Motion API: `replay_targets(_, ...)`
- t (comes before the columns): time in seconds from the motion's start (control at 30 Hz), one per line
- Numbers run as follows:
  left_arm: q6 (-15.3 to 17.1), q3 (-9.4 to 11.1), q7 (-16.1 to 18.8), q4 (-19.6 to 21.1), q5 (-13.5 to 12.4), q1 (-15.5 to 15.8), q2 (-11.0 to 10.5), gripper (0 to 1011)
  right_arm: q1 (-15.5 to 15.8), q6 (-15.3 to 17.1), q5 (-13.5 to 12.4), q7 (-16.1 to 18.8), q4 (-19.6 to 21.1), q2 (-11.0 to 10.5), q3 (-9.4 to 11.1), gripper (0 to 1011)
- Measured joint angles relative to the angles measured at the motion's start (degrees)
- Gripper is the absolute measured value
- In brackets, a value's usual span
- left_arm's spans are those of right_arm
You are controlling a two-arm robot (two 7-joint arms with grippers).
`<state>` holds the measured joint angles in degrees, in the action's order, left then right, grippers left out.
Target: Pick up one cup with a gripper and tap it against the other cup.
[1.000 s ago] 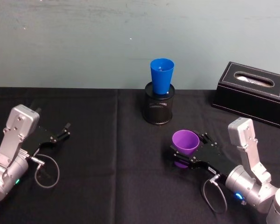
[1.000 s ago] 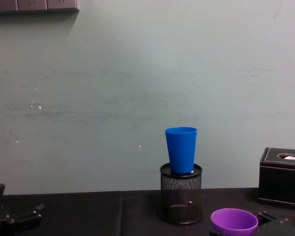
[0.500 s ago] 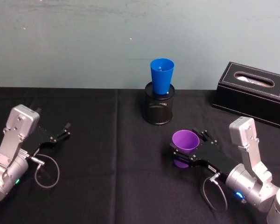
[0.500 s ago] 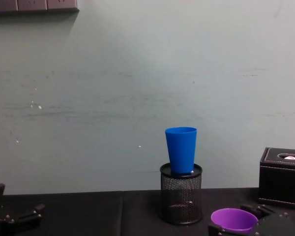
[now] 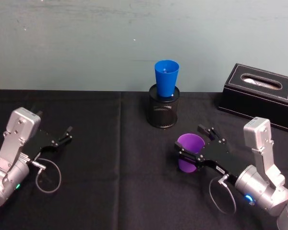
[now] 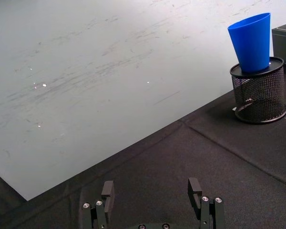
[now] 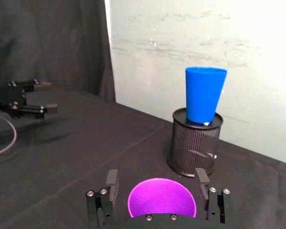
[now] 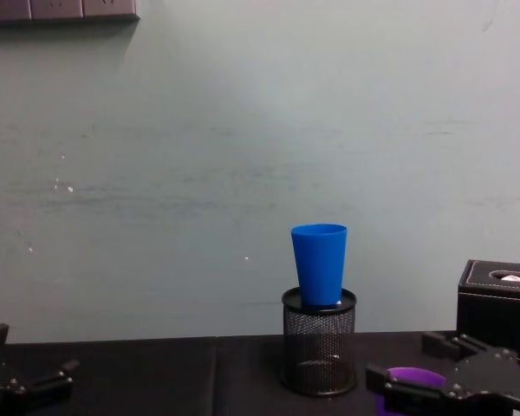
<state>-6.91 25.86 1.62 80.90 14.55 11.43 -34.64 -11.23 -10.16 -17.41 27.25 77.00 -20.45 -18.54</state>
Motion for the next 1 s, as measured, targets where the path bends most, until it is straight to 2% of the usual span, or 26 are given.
replay_targets(0.37, 0.0, 0.0, 0.0, 0.0, 0.0, 0.0, 0.0, 1011, 0.4, -2.2, -2.7, 1.6, 0.5, 0.0, 0.6, 1003)
replay_targets(1.0, 0.0, 0.0, 0.0, 0.0, 0.0, 0.0, 0.0, 1011, 0.4, -2.3, -2.8, 1.5, 0.5, 0.0, 0.6, 1003)
